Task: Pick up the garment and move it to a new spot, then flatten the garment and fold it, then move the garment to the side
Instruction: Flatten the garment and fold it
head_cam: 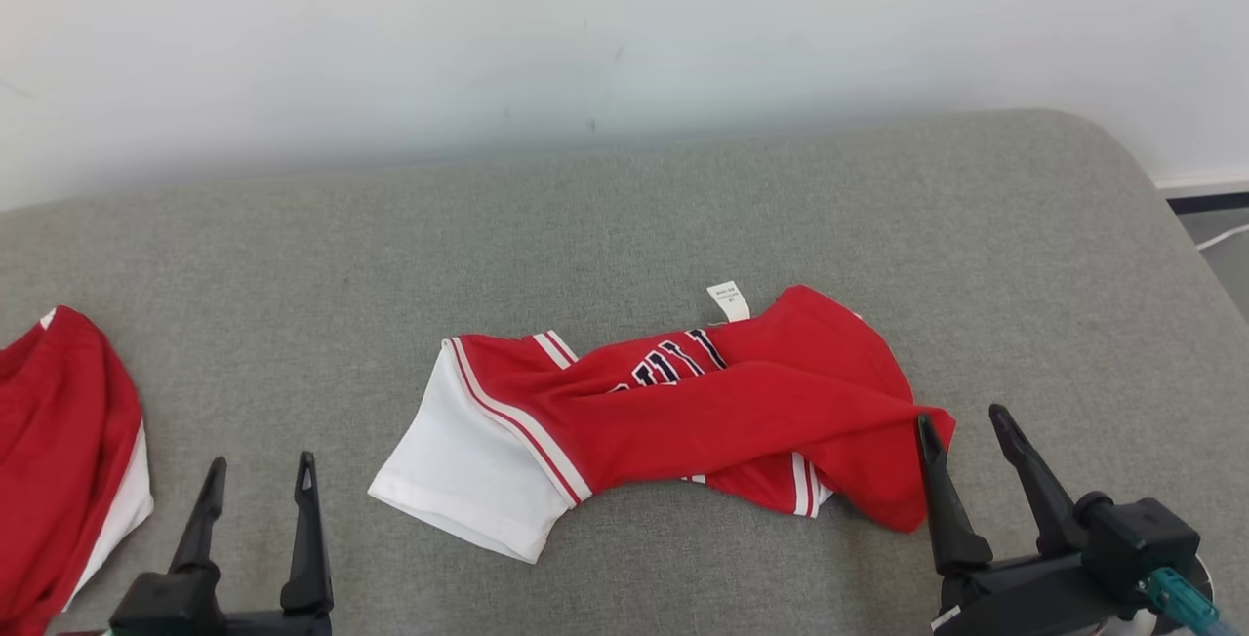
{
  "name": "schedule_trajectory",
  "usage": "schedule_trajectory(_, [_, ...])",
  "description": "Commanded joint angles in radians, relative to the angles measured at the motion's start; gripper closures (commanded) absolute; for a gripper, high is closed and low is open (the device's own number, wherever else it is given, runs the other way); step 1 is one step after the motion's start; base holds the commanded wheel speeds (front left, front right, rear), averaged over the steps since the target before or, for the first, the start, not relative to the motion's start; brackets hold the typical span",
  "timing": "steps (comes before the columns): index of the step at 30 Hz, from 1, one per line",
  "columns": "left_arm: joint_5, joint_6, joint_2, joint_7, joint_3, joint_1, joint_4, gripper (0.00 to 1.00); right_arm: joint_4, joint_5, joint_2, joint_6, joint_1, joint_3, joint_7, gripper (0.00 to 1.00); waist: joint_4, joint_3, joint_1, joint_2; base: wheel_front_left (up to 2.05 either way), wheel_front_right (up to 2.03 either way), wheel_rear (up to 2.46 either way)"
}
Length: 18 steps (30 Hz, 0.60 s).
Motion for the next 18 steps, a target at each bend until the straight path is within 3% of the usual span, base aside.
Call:
schedule_trajectory(1, [0.002, -0.004, 0.005, 0.004, -0.003, 0.018, 0.005, 0.0, -0.007, -0.008, 0.004, 0.0, 0.015, -0.001, 0.003, 0.0, 0.002, -0.009, 0.0001, 0.0, 0.0, 0.0, 0.0])
schedule_trajectory(18, [-0.013, -0.014, 0.004, 0.021, -0.023, 0.012, 0.034, 0.0, -0.033, -0.009, 0.017, 0.0, 0.035, -0.02, 0.024, 0.0, 0.007, -0.022, 0.0001, 0.0, 0.0, 0.0, 0.0])
